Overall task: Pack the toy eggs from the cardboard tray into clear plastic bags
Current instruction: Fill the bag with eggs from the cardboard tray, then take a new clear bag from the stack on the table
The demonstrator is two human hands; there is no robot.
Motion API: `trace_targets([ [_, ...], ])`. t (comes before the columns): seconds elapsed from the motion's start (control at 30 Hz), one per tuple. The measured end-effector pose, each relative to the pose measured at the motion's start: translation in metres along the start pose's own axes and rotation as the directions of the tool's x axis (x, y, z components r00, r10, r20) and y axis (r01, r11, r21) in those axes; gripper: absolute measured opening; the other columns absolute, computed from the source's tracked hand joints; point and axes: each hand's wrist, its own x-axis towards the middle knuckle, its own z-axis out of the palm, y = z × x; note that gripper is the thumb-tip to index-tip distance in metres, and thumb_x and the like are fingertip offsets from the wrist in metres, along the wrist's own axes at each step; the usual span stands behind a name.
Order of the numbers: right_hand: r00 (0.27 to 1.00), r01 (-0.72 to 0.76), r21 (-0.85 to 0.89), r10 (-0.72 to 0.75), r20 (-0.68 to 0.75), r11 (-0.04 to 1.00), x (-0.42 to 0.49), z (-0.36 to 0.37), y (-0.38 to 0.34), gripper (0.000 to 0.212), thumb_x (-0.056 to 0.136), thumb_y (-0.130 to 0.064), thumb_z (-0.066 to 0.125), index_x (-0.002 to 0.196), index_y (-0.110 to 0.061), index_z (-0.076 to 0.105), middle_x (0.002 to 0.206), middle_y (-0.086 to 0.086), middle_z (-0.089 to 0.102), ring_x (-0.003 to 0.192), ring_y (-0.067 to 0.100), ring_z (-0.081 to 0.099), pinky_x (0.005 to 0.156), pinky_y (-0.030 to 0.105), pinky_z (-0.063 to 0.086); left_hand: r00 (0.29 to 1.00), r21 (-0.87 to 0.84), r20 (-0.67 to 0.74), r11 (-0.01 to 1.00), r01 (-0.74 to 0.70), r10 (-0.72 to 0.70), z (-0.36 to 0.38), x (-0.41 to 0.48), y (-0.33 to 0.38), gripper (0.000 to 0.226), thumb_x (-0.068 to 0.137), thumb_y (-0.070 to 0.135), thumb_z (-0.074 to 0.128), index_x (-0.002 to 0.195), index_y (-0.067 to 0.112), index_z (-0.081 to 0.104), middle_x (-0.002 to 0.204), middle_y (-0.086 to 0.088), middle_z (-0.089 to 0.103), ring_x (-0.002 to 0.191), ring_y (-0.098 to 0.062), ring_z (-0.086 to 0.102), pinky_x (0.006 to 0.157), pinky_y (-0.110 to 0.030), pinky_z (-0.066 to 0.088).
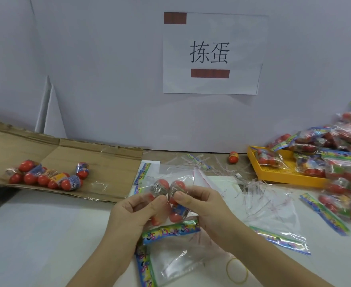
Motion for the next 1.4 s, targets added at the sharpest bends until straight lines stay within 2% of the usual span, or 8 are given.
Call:
trace_targets([
  [0.17,0.998,0.027,0.042,-0.024,-0.064,0.999,0.002,-0.003,-0.003,0.038,0.062,-0.034,0.084,0.091,-0.012,0.076,0.095,0.014,0.074,0.085,0.027,0.072,0.069,0.034,0.059,0.999,0.02,0.044,0.999,0.027,-0.028,0.0,0.007,-0.007,0.038,0.038,0.022,0.084,0.075,0.015,0.08,0.086,-0.018,0.075,0.07,-0.027,0.074,0.054,-0.029,0.059],
  [0.4,0.999,-0.04,0.051,0.039,0.026,0.998,-0.001,-0.007,-0.015,0.026,0.078,0.002,0.073,0.103,-0.007,0.07,0.098,0.014,0.072,0.089,0.029,0.07,0.077,0.039,0.059,0.998,0.05,-0.018,0.997,-0.065,0.066,-0.002,0.01,-0.008,0.055,0.025,0.022,0.093,0.076,0.005,0.078,0.079,-0.017,0.075,0.064,-0.02,0.073,0.048,-0.023,0.056],
  [0.6,0.998,-0.06,-0.017,0.06,0.022,0.998,-0.006,-0.005,-0.017,0.025,0.079,-0.004,0.075,0.103,-0.007,0.069,0.095,0.011,0.073,0.087,0.024,0.071,0.07,0.033,0.059,0.996,0.012,-0.028,0.996,-0.086,0.087,0.001,0.009,-0.007,0.084,-0.005,0.036,0.097,0.073,0.01,0.079,0.078,-0.015,0.075,0.063,-0.019,0.073,0.048,-0.023,0.055],
  [0.77,0.999,-0.014,-0.033,0.013,-0.031,0.999,-0.006,-0.001,-0.014,0.029,0.065,-0.021,0.082,0.091,-0.011,0.075,0.091,0.013,0.073,0.083,0.024,0.072,0.064,0.028,0.058,0.999,-0.002,0.005,0.999,-0.039,0.039,0.001,0.007,-0.006,0.088,0.015,0.023,0.098,0.095,-0.001,0.071,0.081,-0.016,0.075,0.065,-0.021,0.073,0.047,-0.027,0.057],
  [0.87,0.998,0.025,-0.023,-0.026,-0.064,0.999,-0.005,-0.003,-0.014,0.023,0.067,-0.021,0.081,0.088,-0.013,0.076,0.09,0.013,0.074,0.08,0.023,0.072,0.062,0.027,0.057,1.0,-0.013,0.023,1.0,0.005,-0.004,0.003,0.006,-0.005,0.061,0.041,0.017,0.085,0.097,-0.002,0.07,0.08,-0.018,0.075,0.06,-0.027,0.073,0.045,-0.028,0.056],
  [1.0,0.997,0.044,-0.001,-0.044,-0.064,0.999,-0.004,-0.004,-0.011,0.025,0.063,-0.023,0.083,0.086,-0.014,0.076,0.088,0.014,0.074,0.077,0.024,0.072,0.059,0.027,0.057,1.0,-0.014,-0.011,1.0,-0.008,0.008,0.002,0.008,-0.006,0.044,0.035,0.026,0.081,0.074,0.005,0.078,0.079,-0.019,0.075,0.056,-0.026,0.072,0.044,-0.028,0.056],
  [1.17,0.998,0.054,0.008,-0.053,-0.028,0.999,-0.002,-0.006,-0.005,0.028,0.064,-0.024,0.085,0.088,-0.015,0.077,0.09,0.015,0.074,0.079,0.026,0.072,0.06,0.029,0.057,0.997,0.055,-0.042,0.997,-0.056,0.058,0.002,0.008,-0.006,0.067,0.027,0.046,0.095,0.076,0.003,0.078,0.075,-0.017,0.074,0.061,-0.024,0.073,0.048,-0.025,0.057],
  [1.4,0.986,0.131,-0.053,-0.136,-0.093,0.99,-0.002,-0.014,-0.021,0.042,0.063,-0.035,0.081,0.098,-0.013,0.071,0.092,0.01,0.075,0.081,0.025,0.072,0.057,0.03,0.058,0.988,0.158,-0.018,0.977,-0.146,0.151,0.008,-0.003,0.004,0.017,0.064,0.034,0.068,0.068,0.023,0.08,0.074,-0.013,0.075,0.061,-0.025,0.072,0.048,-0.022,0.055],
])
